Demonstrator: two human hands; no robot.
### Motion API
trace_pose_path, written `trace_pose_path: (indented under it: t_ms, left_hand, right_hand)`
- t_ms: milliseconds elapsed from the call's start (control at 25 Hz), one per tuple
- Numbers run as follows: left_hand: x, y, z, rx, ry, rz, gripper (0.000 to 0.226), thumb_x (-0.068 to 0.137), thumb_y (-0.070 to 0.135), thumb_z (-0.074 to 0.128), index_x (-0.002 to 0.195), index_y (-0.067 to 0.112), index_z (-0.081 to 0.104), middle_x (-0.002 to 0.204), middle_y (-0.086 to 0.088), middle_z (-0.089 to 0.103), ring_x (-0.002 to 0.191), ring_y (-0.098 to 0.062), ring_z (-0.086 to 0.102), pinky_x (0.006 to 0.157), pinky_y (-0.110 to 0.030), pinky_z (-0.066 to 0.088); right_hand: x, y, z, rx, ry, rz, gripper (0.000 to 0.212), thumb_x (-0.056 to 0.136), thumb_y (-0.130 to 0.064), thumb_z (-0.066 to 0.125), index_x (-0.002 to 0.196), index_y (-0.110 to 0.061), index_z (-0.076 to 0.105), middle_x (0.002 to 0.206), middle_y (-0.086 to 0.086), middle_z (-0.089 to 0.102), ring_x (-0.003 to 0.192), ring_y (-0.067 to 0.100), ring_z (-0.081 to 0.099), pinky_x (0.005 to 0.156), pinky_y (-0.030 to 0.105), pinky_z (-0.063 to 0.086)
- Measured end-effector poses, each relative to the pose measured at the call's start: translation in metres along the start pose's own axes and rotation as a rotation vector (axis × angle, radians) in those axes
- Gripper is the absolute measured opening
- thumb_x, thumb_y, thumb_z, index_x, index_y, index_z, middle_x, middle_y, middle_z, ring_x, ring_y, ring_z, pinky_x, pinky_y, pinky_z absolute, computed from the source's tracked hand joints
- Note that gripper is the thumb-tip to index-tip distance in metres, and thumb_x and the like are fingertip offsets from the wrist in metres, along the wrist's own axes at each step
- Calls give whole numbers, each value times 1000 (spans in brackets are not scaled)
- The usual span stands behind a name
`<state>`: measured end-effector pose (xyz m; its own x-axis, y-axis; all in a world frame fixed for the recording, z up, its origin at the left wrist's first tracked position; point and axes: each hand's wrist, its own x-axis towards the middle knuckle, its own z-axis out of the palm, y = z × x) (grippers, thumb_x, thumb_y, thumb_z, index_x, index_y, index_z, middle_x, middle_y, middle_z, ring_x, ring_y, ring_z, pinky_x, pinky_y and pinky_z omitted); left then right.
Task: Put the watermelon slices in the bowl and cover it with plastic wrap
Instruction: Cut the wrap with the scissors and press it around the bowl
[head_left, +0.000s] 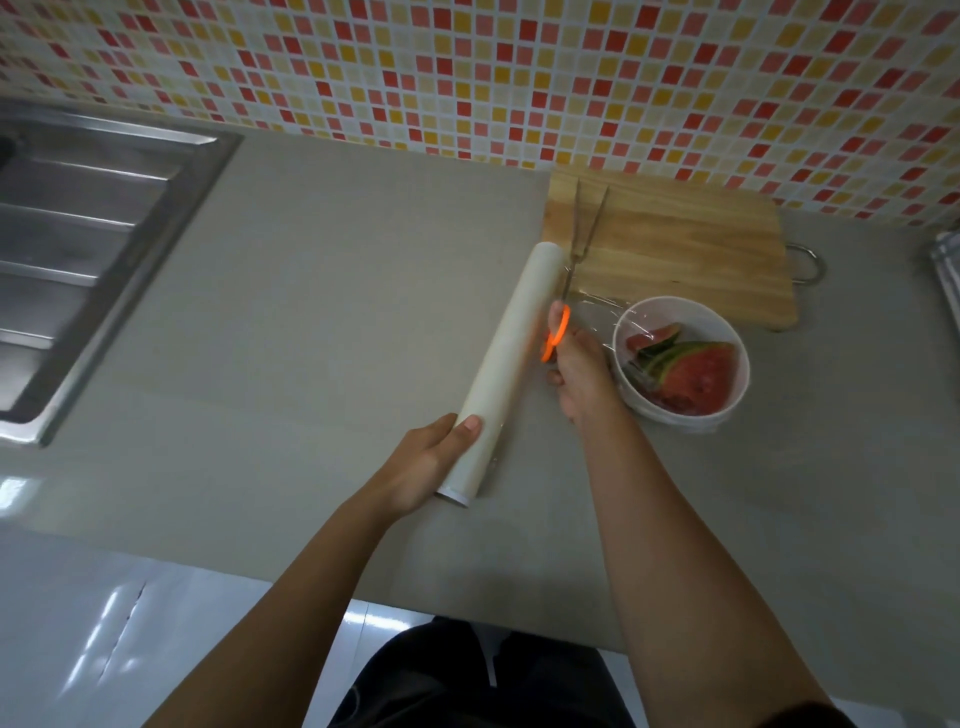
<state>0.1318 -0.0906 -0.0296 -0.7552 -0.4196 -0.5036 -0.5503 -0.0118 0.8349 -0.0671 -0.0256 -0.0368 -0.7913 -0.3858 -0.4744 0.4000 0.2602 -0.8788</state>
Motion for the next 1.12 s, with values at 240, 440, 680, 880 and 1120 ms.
trace_pose_path:
  t_ms: [240, 440, 680, 880, 1120]
  left_hand:
    - [-10, -13, -26, -29, -5, -8, 63, 74, 73, 44, 94, 16, 64, 100, -16, 67, 96, -36, 64, 89, -53, 48]
    - [-15, -24, -42, -211, 61, -26, 58, 78, 64, 50, 103, 15, 68, 100, -10, 73, 99, -31, 67, 89, -44, 51]
    - [-1, -19, -47, -231, 125, 2, 40, 84, 54, 51, 106, 21, 53, 111, -16, 65, 101, -33, 65, 93, -51, 49]
    - [1, -22, -49, 203, 235, 72, 28, 96, 48, 39, 97, 23, 52, 86, 7, 63, 77, -1, 57, 60, -18, 38]
    - [0, -27, -44, 493, 326, 143, 40, 97, 50, 34, 111, 17, 51, 97, -7, 66, 95, -32, 61, 72, -35, 43]
  right_hand:
    - [15, -3, 14, -114, 75, -4, 47, 69, -73, 51, 59, -28, 58, 61, -4, 51, 49, 14, 37, 47, 30, 26]
    - [-15, 19, 24, -293, 187, -182, 38, 85, -37, 62, 60, -8, 63, 53, 7, 50, 55, 12, 47, 51, 22, 34]
    - [-78, 41, 21, -778, 229, -240, 27, 87, -26, 58, 89, 1, 58, 87, 21, 68, 85, 37, 62, 69, 38, 36]
    - [-94, 48, 40, -866, 176, -288, 28, 90, -27, 53, 92, 1, 57, 95, 21, 65, 91, 35, 59, 74, 40, 36]
    - [-95, 52, 45, -857, 104, -302, 24, 83, -22, 60, 92, 1, 60, 93, 21, 66, 90, 35, 60, 74, 38, 40]
